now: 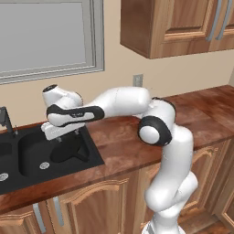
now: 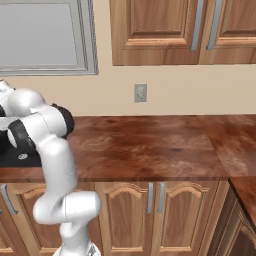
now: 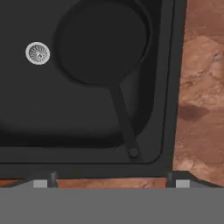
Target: Move the pot and pan from the stove into the sink.
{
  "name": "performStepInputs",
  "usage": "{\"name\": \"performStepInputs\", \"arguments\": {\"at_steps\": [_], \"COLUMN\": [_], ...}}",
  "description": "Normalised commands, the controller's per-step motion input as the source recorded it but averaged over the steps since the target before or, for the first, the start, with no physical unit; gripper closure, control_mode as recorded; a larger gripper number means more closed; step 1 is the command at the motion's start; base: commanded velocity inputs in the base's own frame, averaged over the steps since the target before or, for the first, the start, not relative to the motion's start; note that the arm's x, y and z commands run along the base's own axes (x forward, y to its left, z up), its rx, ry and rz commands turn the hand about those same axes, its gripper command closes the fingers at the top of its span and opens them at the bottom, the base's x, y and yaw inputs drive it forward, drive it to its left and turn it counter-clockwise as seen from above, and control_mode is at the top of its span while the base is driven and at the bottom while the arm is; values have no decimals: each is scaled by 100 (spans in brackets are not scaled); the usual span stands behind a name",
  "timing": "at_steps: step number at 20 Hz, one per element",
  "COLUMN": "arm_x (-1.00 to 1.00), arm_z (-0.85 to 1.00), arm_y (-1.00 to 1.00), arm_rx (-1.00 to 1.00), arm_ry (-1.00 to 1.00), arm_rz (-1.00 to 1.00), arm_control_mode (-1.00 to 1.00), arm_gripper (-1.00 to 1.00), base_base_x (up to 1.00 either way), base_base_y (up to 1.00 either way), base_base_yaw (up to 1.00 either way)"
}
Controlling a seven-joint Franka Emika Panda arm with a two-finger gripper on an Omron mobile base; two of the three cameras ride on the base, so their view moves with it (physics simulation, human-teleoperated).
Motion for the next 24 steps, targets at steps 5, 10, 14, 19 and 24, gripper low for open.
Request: {"name": "performStepInputs", "arguments": {"at_steps": [5, 10, 14, 19, 24], "arm_x": [-94, -84, -74, -71, -85], "arm_z": [62, 48, 42, 58, 56], "arm_y": [-39, -40, -38, -34, -44], "arm_rx": [16, 11, 10, 12, 13], "arm_ry": [-18, -32, -37, -33, -13], "arm_rz": [-2, 0, 0, -2, -7], "arm_control_mode": [-100, -100, -100, -100, -100], "arm_gripper": [-100, -100, -100, -100, -100], "base_base_x": [0, 0, 0, 0, 0], "base_base_y": [0, 0, 0, 0, 0], "base_base_yaw": [0, 0, 0, 0, 0]}}
